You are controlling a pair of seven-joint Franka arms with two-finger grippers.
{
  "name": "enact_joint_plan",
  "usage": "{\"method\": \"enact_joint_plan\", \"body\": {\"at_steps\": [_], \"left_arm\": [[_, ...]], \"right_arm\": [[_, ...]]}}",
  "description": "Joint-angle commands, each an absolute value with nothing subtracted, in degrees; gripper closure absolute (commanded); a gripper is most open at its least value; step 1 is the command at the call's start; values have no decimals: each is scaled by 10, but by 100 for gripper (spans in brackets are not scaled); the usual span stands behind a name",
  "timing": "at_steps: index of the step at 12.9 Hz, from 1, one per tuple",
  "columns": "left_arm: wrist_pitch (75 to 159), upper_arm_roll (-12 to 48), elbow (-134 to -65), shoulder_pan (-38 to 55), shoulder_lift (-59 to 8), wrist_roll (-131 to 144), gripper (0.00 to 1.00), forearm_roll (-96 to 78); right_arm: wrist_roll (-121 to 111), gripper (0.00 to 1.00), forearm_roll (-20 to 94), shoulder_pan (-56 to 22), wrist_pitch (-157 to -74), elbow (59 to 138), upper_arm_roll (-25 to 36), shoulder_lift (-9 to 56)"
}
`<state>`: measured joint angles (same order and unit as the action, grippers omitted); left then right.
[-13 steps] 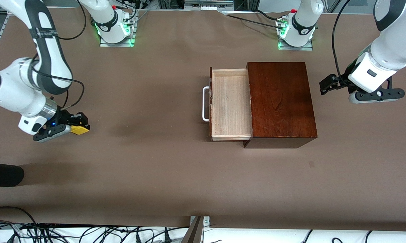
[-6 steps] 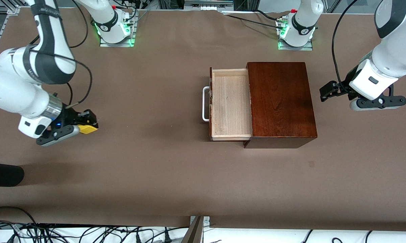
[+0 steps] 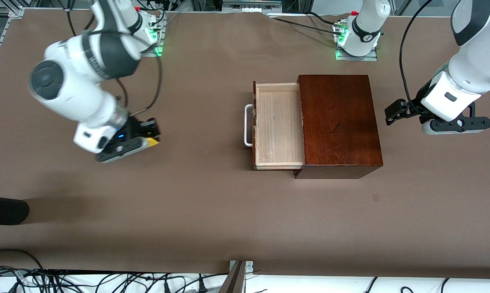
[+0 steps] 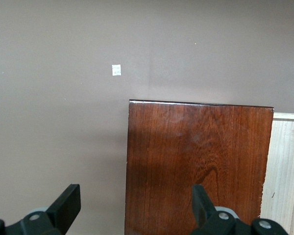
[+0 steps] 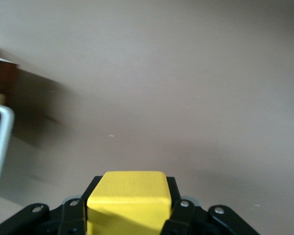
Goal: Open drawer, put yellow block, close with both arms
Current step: 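Lift the yellow cube with the right gripper and carry it over the drawer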
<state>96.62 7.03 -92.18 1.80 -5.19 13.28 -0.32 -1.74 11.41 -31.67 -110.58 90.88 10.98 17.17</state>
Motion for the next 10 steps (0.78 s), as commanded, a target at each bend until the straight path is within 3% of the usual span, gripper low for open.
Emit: {"method": "enact_joint_plan", "body": {"at_steps": [1,10], "left_arm": [[961,72,-905,18,-60,129,0,-6],[965,72,-905,18,-61,130,0,-6]], "right_arm": [[17,89,106,-367,-1089,874,115,189],[54,89,77,-506,-1126,819,113,239]]}}
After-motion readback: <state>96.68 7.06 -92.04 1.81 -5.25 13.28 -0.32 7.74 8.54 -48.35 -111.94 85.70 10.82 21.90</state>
